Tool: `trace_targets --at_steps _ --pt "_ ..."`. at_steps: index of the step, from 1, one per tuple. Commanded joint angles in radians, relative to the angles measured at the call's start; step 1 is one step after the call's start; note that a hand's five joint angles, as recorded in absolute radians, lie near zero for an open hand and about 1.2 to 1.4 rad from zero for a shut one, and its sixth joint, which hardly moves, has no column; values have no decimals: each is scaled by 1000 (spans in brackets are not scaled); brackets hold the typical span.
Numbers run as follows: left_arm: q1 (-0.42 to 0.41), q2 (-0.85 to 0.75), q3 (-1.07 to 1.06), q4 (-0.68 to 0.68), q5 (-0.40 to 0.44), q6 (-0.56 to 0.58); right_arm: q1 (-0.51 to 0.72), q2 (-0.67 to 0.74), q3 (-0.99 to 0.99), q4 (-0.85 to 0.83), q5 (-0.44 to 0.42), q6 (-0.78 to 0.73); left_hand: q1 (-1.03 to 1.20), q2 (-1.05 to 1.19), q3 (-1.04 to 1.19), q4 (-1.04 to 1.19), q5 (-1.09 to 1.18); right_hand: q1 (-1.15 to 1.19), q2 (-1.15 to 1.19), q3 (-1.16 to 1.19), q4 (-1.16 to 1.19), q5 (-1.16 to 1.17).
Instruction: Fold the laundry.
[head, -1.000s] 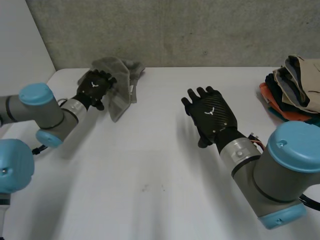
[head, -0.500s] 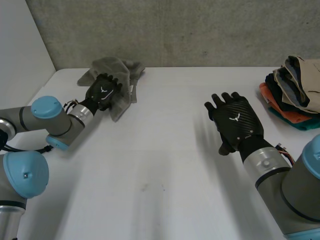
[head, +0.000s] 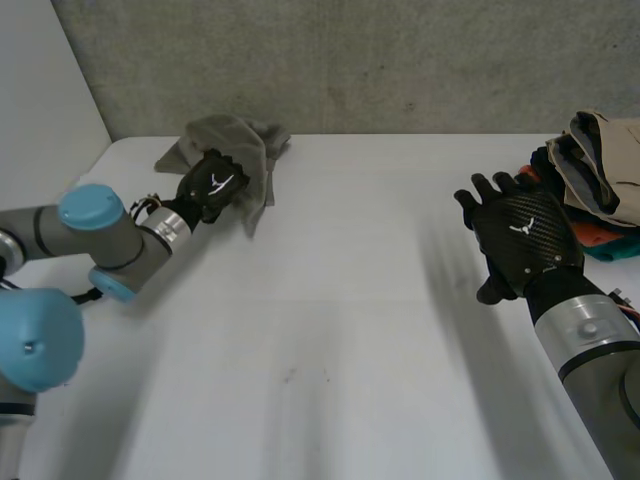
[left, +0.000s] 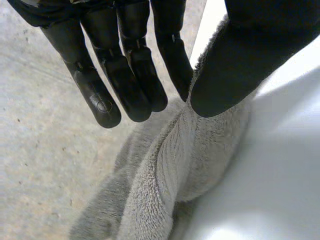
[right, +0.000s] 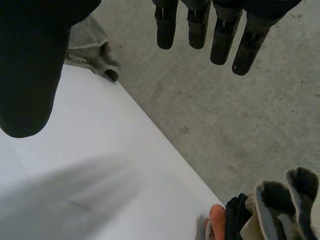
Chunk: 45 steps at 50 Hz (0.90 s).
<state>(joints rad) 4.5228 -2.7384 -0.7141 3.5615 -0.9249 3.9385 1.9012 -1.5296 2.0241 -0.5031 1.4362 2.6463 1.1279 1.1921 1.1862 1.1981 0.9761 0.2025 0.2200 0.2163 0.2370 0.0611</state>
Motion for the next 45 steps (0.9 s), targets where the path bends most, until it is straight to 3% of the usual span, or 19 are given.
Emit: trace_targets --at_steps 1,4,10,17,20,22,24,28,37,45 --pt "-59 337 -402 7 -24 -69 1 -29 -4 0 -11 -2 268 204 210 198 246 -28 -46 -42 -62 -61" --pt "-96 454 -531 3 -35 -152 1 -37 -8 0 -17 -2 268 204 210 198 246 -28 -46 -42 -62 -61" --pt "-244 709 -817 17 -41 -490 -2 -37 -41 -2 -19 -2 268 204 210 198 246 -28 -46 -42 -62 -61" --pt "-476 744 -901 36 -148 -809 -19 -18 -116 -5 -16 -3 268 204 210 198 246 -28 -46 -42 -62 -61" --pt "-534 718 -897 31 -198 -881 -28 34 -160 -5 -7 -5 268 204 210 198 246 -28 -46 -42 -62 -61" --pt "-565 709 -886 30 -233 -918 -28 68 -185 -3 0 -6 -216 -281 -275 -287 -239 -28 -46 -42 -62 -61" --pt "-570 715 -878 33 -252 -926 -30 103 -215 3 4 -3 -511 -575 -569 -581 -534 -28 -46 -42 -62 -61" --pt "-538 759 -848 30 -275 -927 -27 129 -251 58 9 0 -700 -764 -758 -770 -723 -28 -46 -42 -62 -61" --pt "-242 844 -812 33 -275 -884 -11 170 -318 265 9 52 -785 -849 -844 -855 -808 -28 -46 -42 -62 -61" --pt "-97 668 -650 -41 -249 -731 78 184 -377 529 -3 190 -765 -829 -823 -835 -787 -28 -46 -42 -62 -61"
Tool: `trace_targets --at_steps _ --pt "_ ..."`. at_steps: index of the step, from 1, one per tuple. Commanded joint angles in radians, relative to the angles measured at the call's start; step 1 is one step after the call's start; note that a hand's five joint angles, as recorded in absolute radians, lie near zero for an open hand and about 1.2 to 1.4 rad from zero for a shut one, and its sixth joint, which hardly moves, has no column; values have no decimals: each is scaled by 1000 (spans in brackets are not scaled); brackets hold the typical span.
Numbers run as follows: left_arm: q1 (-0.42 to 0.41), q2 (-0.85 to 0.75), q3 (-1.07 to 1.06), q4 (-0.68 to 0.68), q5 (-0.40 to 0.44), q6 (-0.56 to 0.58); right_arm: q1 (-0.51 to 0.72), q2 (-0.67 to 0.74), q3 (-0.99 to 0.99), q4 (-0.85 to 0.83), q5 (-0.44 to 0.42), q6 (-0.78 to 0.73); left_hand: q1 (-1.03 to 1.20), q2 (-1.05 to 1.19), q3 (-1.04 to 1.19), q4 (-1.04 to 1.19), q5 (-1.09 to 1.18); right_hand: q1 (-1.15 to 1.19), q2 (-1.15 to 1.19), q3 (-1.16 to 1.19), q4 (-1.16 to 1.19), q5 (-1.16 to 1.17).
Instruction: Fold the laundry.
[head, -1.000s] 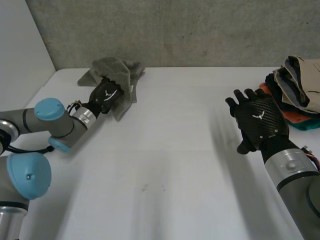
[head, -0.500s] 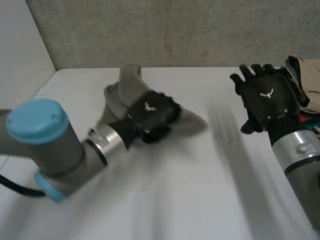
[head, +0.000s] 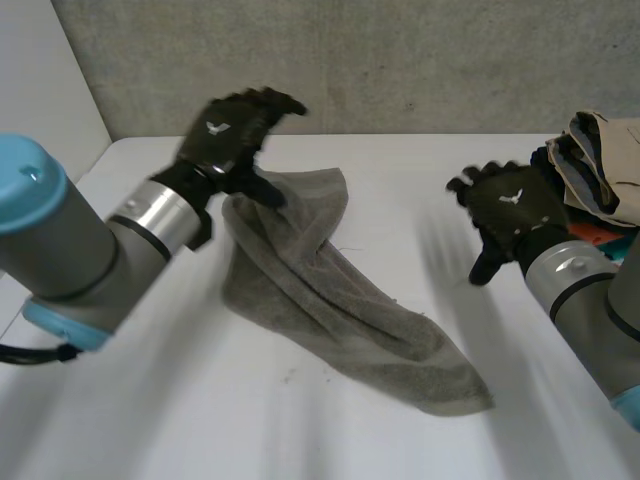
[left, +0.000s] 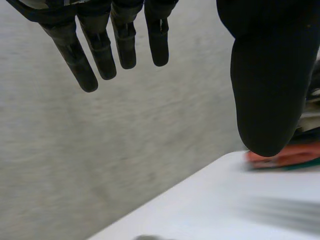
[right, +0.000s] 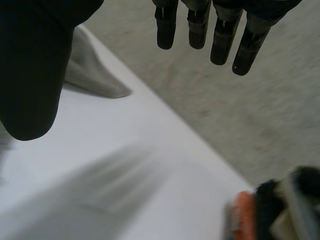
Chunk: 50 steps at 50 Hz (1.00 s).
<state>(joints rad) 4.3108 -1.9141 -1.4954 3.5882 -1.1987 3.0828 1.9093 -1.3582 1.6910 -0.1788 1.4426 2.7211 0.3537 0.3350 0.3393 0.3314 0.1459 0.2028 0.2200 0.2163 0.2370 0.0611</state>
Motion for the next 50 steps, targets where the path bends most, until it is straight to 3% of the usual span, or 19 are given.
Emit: trace_targets --at_steps 1,6,7,14,22,24,31,36,37,46,50 --pt "125 -183 155 -89 31 148 76 22 -45 225 -10 130 15 34 30 38 49 -28 -46 -42 -62 -61" --pt "153 -336 291 -215 79 338 140 71 -37 268 -7 213 18 37 33 41 52 -28 -46 -42 -62 -61" --pt "153 -386 328 -247 91 422 154 73 -31 266 -5 218 18 37 33 41 52 -28 -46 -42 -62 -61" --pt "152 -537 449 -269 88 755 227 120 10 222 10 229 27 46 41 49 60 -28 -46 -42 -62 -61" --pt "145 -644 552 -256 91 772 303 189 18 125 140 215 165 184 179 187 198 -22 -39 -35 -56 -54" --pt "145 -660 573 -252 88 772 310 206 15 110 162 210 186 204 200 208 219 78 61 65 44 46" --pt "141 -714 623 -203 87 774 313 255 21 27 190 163 637 656 652 660 671 580 563 567 546 547" --pt "132 -737 632 -164 83 772 309 271 22 -22 197 129 884 903 898 906 917 1129 1111 1115 1095 1096" --pt "126 -740 632 -161 83 772 301 266 27 -34 202 124 1024 1043 1038 1046 1057 1193 1176 1179 1159 1160" --pt "95 -723 609 -160 45 777 298 162 68 -47 197 100 1043 1061 1057 1065 1076 1193 1176 1180 1159 1161" --pt "69 -616 519 -166 -5 774 264 90 94 -36 196 23 1043 1061 1057 1065 1076 1193 1176 1180 1159 1161"
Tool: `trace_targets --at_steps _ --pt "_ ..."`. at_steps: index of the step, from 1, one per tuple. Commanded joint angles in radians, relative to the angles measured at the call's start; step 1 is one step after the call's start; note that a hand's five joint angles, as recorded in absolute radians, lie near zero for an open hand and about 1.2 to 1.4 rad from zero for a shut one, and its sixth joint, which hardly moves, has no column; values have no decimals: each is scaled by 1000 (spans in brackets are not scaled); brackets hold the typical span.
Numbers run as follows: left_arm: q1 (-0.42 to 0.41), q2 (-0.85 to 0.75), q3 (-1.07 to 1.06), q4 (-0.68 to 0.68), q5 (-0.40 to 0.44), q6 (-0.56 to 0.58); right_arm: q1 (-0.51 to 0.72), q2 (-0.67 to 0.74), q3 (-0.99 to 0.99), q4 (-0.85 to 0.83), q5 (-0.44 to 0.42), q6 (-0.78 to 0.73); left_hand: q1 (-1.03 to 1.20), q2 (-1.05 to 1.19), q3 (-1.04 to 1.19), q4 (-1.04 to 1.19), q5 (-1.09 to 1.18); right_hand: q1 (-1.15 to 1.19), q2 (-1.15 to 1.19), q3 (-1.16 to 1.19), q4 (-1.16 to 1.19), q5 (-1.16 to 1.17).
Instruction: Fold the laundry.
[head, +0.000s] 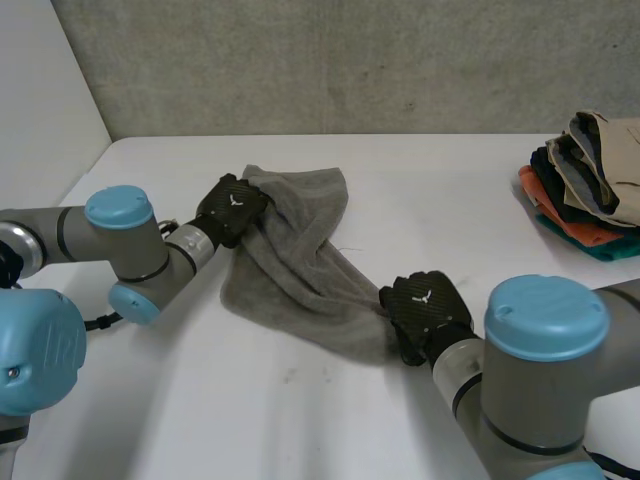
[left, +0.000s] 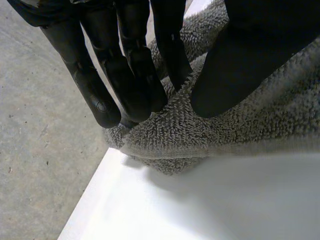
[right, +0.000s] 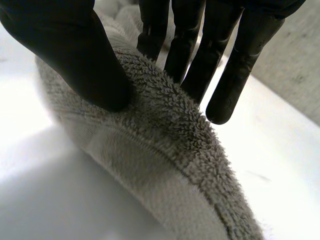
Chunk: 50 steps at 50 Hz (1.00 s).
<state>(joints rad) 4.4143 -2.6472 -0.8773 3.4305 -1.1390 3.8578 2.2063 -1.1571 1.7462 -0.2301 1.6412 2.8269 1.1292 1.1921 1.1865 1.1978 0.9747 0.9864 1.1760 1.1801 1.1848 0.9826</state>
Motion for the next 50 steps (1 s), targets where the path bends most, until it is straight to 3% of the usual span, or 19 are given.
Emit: trace_targets --at_steps 1,9,13,17,22,26,33,34,35,36,37,38,44,50 --pt "-35 151 -132 -10 -74 -1 -48 -124 44 17 -3 -104 267 204 210 198 247 410 220 216 211 239" --pt "-59 571 -523 -19 -146 -9 -240 -213 29 34 -47 -309 267 204 210 198 247 410 220 216 211 239" --pt "-128 813 -718 -25 -175 -14 -302 -210 -83 38 -107 -365 267 204 210 198 247 410 220 216 211 239" --pt "-206 940 -822 -14 -183 -37 -341 -167 -198 54 -138 -362 267 204 210 198 247 410 220 216 211 239" --pt "-279 902 -827 -10 -186 -107 -335 8 -365 54 -146 -366 267 204 210 198 247 410 220 216 211 239" --pt "-311 748 -738 -8 -192 -139 -332 149 -500 38 -147 -365 267 204 210 198 247 410 220 216 211 239" --pt "-342 486 -484 -19 -300 -149 -281 390 -703 -110 -136 -371 267 204 210 198 247 410 220 216 211 239" --pt "-343 471 -464 -17 -307 -152 -280 427 -726 -156 -124 -363 267 204 210 198 247 -45 -235 -239 -244 -216" --pt "-343 451 -433 -11 -301 -159 -275 441 -734 -176 -119 -360 -328 -391 -386 -397 -348 -410 -600 -604 -609 -581" --pt "-345 449 -424 -8 -297 -164 -270 451 -737 -198 -115 -362 -578 -641 -636 -647 -598 -783 -973 -977 -982 -954" --pt "-345 449 -413 -7 -292 -173 -261 461 -735 -231 -106 -363 -784 -847 -842 -853 -804 -812 -1001 -1006 -1010 -983" --pt "-339 455 -405 -2 -288 -193 -257 459 -732 -239 -103 -359 -906 -969 -963 -974 -926 -812 -1001 -1006 -1010 -983" --pt "-303 579 -434 12 -292 -306 -237 309 -596 -247 -77 -284 -927 -990 -985 -996 -947 -812 -1001 -1006 -1010 -983" --pt "-139 711 -545 -14 -281 -425 -244 -31 -331 -151 -86 -150 -875 -938 -932 -943 -895 -812 -1001 -1006 -1010 -983"
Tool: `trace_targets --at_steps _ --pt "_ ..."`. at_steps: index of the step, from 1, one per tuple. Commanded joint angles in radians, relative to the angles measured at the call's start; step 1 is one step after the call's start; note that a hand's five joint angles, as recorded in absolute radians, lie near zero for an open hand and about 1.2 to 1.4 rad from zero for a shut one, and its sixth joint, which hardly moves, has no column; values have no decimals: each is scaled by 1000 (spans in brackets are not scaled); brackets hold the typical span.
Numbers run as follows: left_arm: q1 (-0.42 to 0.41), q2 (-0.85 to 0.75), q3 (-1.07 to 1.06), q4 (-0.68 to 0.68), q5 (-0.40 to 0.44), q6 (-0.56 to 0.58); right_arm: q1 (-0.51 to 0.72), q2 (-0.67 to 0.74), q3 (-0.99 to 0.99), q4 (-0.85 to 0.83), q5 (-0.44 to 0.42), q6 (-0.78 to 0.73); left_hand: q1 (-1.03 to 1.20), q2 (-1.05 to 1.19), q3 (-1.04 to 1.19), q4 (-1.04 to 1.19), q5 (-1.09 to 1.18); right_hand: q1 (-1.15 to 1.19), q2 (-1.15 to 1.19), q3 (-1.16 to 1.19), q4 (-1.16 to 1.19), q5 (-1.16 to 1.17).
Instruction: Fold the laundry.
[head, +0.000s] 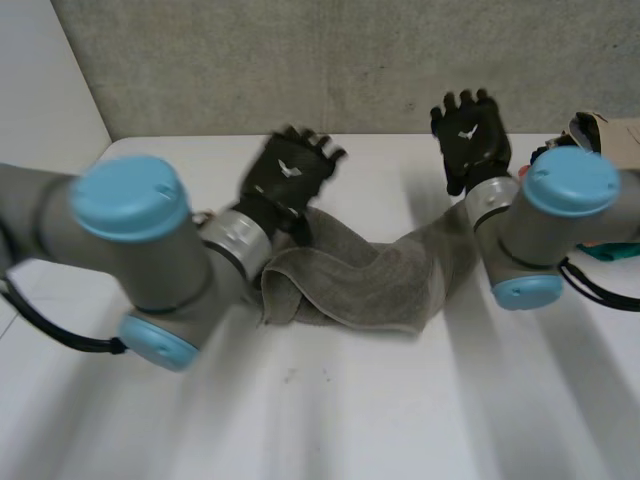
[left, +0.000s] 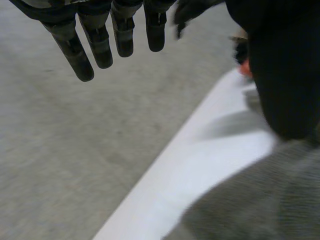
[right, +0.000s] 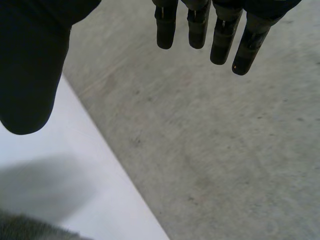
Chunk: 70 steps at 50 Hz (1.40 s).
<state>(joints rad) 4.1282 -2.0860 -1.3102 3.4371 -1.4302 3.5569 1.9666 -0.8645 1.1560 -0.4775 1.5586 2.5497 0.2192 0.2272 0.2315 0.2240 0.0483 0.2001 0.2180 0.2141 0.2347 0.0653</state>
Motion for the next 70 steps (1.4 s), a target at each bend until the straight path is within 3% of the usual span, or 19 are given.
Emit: trace_targets --at_steps 1,7,11,18,24,28,29,31,33,34,37,41,49,57,63,70 --pt "158 158 -124 -30 10 -130 -5 -346 278 130 -6 141 44 36 32 39 41 -26 -43 -40 -60 -65" --pt "223 185 -224 -140 11 -150 -5 -386 361 467 -40 245 138 130 125 133 134 90 72 76 55 50" --pt "259 172 -273 -162 17 -144 -5 -384 405 608 -84 340 200 192 187 195 196 219 201 205 184 179" --pt "251 41 -267 -153 56 -141 -5 -341 470 507 -146 389 276 268 264 271 273 252 234 238 217 212" --pt "237 -71 -199 -108 63 -131 21 -196 430 393 -129 376 288 280 275 283 284 266 249 252 232 227" --pt "231 -112 -158 -96 63 -121 52 -111 369 385 -112 376 478 470 466 473 475 381 363 367 346 341" --pt "230 -117 -152 -96 63 -119 55 -93 358 385 -104 374 543 535 530 538 539 422 404 408 387 382" --pt "222 -131 -138 -96 63 -113 57 -51 315 378 -69 377 803 795 791 798 799 808 790 794 774 769" --pt "215 -138 -132 -96 63 -108 57 -41 295 363 -39 377 924 916 912 919 921 1134 1116 1120 1099 1094" --pt "208 -140 -127 -98 60 -99 52 -44 288 337 -10 377 1128 1120 1116 1124 1125 1195 1178 1182 1161 1156" --pt "198 -137 -124 -105 57 -86 43 -65 297 297 14 379 1177 1169 1165 1172 1173 1196 1178 1182 1162 1156" --pt "173 -96 -132 -121 54 -76 41 -215 349 299 3 351 1177 1169 1165 1172 1173 1196 1178 1182 1162 1156" --pt "178 289 -233 -210 -21 -92 -27 -477 398 451 -83 152 1177 1169 1165 1172 1173 1196 1178 1182 1162 1156" --pt "185 495 -294 -214 -21 -116 -74 -605 357 550 -109 -19 1177 1169 1165 1172 1173 1196 1178 1182 1162 1156" --pt "188 431 -284 -208 -22 -138 -64 -565 309 542 -104 -25 1177 1169 1165 1172 1173 1196 1178 1182 1162 1156" --pt "191 111 -144 -213 -27 -127 -37 -294 200 499 -77 -28 1177 1169 1165 1172 1173 1196 1178 1182 1162 1156"
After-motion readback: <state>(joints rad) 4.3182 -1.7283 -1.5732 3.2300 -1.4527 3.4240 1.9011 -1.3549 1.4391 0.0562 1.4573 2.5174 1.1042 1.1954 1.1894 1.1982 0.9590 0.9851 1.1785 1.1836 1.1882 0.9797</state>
